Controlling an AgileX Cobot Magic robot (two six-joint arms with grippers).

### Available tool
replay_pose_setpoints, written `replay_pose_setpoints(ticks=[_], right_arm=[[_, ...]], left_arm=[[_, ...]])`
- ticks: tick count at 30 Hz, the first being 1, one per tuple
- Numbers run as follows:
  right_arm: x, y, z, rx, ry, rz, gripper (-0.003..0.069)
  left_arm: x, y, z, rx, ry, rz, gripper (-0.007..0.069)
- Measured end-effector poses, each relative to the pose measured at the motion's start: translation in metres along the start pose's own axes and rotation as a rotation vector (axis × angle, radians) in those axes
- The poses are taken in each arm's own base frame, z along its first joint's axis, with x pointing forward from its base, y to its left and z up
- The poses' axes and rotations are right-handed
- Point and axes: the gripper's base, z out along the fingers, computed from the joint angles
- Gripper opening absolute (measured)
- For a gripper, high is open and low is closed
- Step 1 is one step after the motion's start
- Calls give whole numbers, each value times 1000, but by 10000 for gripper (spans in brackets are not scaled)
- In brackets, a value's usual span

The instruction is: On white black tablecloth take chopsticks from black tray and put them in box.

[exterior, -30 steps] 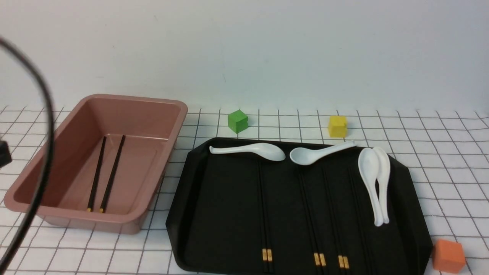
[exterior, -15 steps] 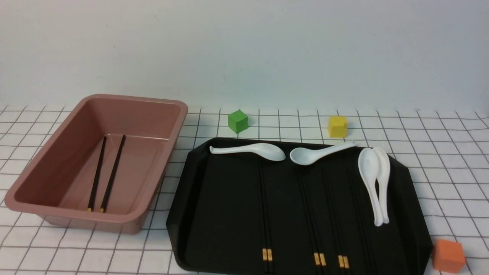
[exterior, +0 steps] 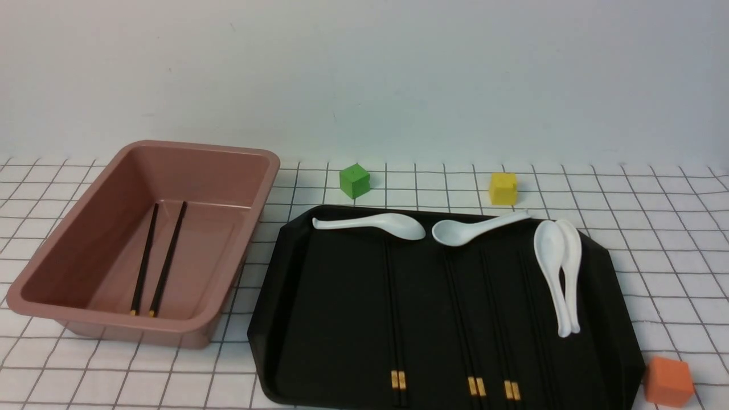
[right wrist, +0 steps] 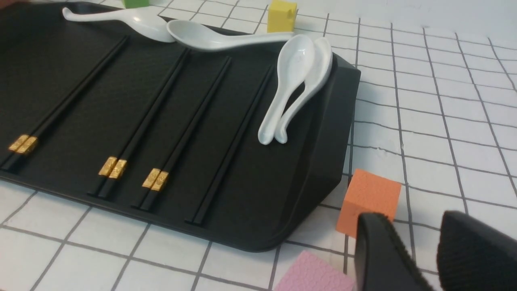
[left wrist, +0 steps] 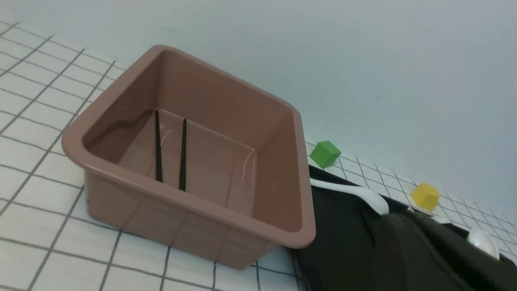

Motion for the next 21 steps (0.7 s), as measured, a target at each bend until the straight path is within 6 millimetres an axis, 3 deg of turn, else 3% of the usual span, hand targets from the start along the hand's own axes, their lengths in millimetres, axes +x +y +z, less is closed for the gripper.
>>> replay_pose_setpoints(ticks=[8,16,21], right_arm=[[0,0,0,0,0,0,240],[0,0,0,0,0,0,240],[0,0,0,0,0,0,240]], left_arm=[[12,6,3,-26,53,-1,-13],[60,33,13,-117,229,0,-12],[62,33,13,-117,227,0,-9]])
